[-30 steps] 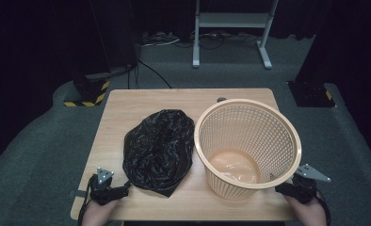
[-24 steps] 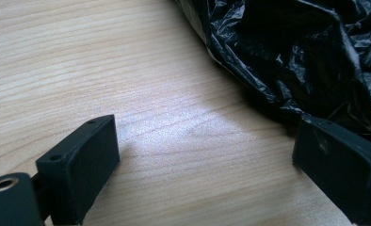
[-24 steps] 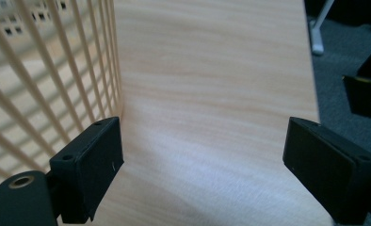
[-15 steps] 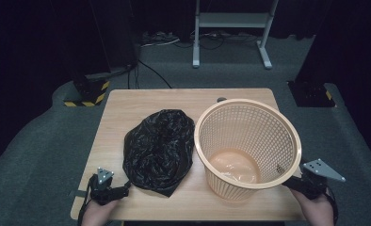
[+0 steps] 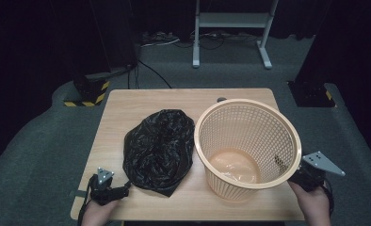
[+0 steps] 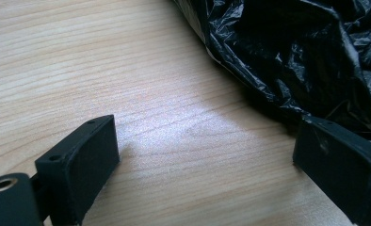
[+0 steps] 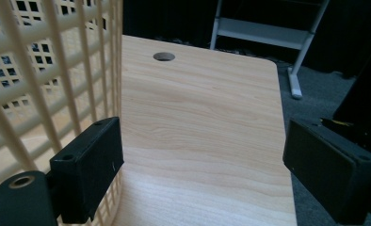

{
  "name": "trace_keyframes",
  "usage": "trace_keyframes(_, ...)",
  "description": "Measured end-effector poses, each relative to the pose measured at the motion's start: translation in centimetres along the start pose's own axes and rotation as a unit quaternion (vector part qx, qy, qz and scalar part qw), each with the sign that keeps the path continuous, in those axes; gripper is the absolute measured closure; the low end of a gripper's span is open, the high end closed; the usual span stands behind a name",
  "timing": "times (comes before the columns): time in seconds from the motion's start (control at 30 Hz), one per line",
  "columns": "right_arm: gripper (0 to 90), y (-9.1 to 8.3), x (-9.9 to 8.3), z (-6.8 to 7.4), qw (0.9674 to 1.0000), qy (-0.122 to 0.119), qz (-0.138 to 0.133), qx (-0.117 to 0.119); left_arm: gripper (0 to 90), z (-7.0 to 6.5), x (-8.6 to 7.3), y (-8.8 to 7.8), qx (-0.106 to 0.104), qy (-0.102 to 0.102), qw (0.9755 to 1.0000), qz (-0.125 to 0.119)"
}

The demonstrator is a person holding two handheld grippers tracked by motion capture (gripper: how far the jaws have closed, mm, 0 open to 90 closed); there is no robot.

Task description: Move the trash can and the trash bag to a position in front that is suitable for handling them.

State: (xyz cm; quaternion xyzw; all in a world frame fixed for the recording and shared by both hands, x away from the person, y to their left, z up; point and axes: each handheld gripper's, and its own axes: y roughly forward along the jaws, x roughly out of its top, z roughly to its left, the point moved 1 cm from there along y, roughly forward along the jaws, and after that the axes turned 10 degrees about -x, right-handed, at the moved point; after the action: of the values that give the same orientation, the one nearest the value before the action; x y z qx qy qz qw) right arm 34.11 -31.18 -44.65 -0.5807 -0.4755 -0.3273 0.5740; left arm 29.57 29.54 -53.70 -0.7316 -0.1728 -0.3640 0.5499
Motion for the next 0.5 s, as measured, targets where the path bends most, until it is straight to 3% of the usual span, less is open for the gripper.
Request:
trace_keyframes(0.3,12.6,0.5,0.3,1.1,1.0000,0.003,0.005,-0.001,7.2,0.0,0.0,0.0,0.000,0.000,1.0000,0.000)
trace_keyframes(0.5,12.8,1.1,0.9,2.6,0.9999,-0.002,0.008,0.010,7.3,0.0,0.0,0.0,0.000,0.000,1.0000,0.000)
